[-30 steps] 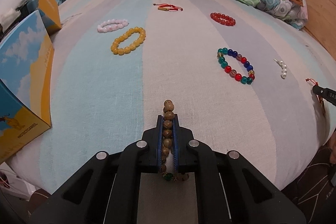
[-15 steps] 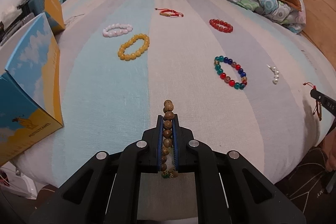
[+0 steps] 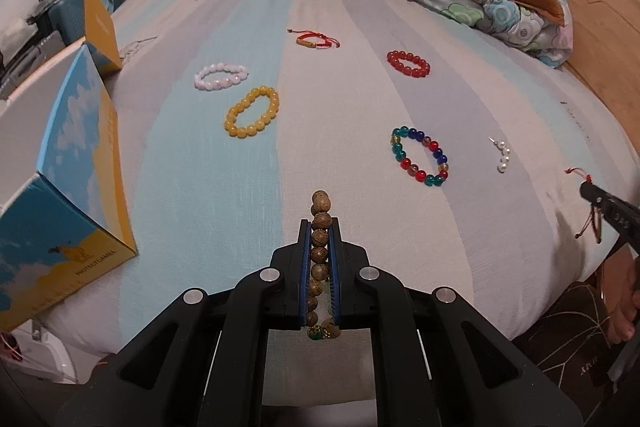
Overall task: Organize jewelry
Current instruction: 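Carry both bracelets to the white box with both tools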
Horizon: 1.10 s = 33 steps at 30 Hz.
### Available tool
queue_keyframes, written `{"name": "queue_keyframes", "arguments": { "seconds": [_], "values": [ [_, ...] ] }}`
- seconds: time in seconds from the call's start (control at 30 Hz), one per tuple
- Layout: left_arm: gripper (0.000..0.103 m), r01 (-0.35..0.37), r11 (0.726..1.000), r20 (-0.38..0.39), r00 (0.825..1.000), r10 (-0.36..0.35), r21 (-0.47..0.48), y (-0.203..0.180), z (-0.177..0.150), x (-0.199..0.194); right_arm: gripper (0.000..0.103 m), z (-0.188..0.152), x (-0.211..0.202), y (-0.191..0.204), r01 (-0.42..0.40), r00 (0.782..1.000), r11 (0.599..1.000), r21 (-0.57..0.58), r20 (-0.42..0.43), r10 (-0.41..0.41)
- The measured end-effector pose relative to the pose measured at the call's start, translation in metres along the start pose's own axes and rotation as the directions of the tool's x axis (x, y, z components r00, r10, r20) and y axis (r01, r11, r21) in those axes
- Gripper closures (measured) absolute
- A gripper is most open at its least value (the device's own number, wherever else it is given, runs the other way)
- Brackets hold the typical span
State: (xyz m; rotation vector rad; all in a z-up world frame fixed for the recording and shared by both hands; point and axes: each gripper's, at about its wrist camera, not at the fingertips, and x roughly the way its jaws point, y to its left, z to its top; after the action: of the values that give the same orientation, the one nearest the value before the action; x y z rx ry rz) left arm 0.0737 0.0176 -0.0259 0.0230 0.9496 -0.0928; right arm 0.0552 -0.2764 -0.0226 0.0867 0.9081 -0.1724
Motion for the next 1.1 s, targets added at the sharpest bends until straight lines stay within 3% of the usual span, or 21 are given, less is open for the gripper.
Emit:
{"name": "queue_keyframes", "arguments": {
  "seconds": [0.13, 0.6, 1.1],
  "values": [
    [0.096, 0.002, 1.000, -0.020, 1.000, -0.003, -0.008, 0.003, 0.006, -0.003, 0.096, 0.005, -0.010, 0.007, -0.012, 1.000, 1.000, -0.015, 0.006, 0.012],
    [0.096, -0.024, 1.000, 0.047, 0.999, 0.025, -0.006, 0.026, 0.043, -0.046, 0.096, 0.032, -0.037, 0.045, -0.040, 0.999, 0.998, -0.054, 0.026, 0.041],
    [0.096, -0.084, 0.991, 0.083, 0.992, 0.093, -0.104, 0.102, 0.064, -0.088, 0.096, 0.071, -0.054, 0.136, -0.101, 0.993, 0.982, -0.163, 0.040, 0.108]
  ]
}}
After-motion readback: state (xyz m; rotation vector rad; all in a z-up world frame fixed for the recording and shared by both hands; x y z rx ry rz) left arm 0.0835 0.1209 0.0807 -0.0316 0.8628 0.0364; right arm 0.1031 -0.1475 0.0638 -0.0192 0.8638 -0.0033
